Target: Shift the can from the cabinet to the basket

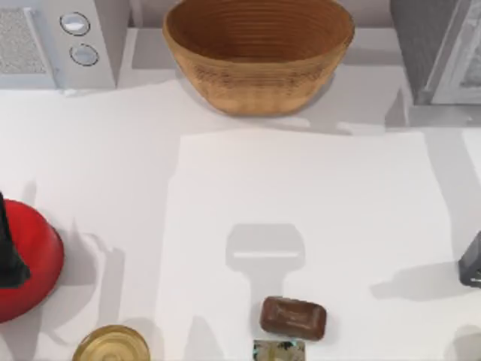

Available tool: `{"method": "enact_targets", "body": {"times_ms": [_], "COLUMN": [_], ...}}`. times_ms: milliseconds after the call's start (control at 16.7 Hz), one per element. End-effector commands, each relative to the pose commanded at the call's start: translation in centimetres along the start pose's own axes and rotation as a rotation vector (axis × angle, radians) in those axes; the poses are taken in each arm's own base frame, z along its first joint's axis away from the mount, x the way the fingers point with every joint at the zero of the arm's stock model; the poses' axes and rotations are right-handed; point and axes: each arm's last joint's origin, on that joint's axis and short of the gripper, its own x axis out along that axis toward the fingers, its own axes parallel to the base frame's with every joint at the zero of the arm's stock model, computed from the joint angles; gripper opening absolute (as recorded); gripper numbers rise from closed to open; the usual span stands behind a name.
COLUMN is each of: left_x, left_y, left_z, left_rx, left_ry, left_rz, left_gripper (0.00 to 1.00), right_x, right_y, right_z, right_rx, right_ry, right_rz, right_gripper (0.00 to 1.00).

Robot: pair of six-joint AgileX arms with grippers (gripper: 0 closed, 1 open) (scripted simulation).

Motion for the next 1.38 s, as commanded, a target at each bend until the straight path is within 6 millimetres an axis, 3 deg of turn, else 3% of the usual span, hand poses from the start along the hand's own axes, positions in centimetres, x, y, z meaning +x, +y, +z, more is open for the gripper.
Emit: {"method": "enact_targets", "body": {"times_ms": [180, 420, 840, 1200, 1380], "left_x": [0.0, 0.0, 0.0, 0.0, 0.0], "left_y": [0.0, 0.0, 0.0, 0.0, 0.0], "left_z": [0.0, 0.0, 0.0, 0.0, 0.0], "left_rx": [0.000, 0.000, 0.000, 0.000, 0.000], "left_ry": [0.000, 0.000, 0.000, 0.000, 0.000], "left_rz": [0.000, 0.000, 0.000, 0.000, 0.000], "left_gripper": [1.00, 1.00, 1.00, 1.00, 1.00], "right_x": [2.5, 4.2, 4.6, 11.4, 12.3], "right_y": [0.9, 1.6, 1.5, 0.6, 0.3], "right_z": [3.0, 4.7, 5.0, 4.7, 4.7], "right_rx": [0.003, 0.008, 0.009, 0.009, 0.009], "right_ry": [-0.013, -0.028, -0.036, -0.031, -0.038], "right_rz": [0.001, 0.003, -0.001, -0.006, -0.006], "right_gripper": [1.00, 1.00, 1.00, 1.00, 1.00]}}
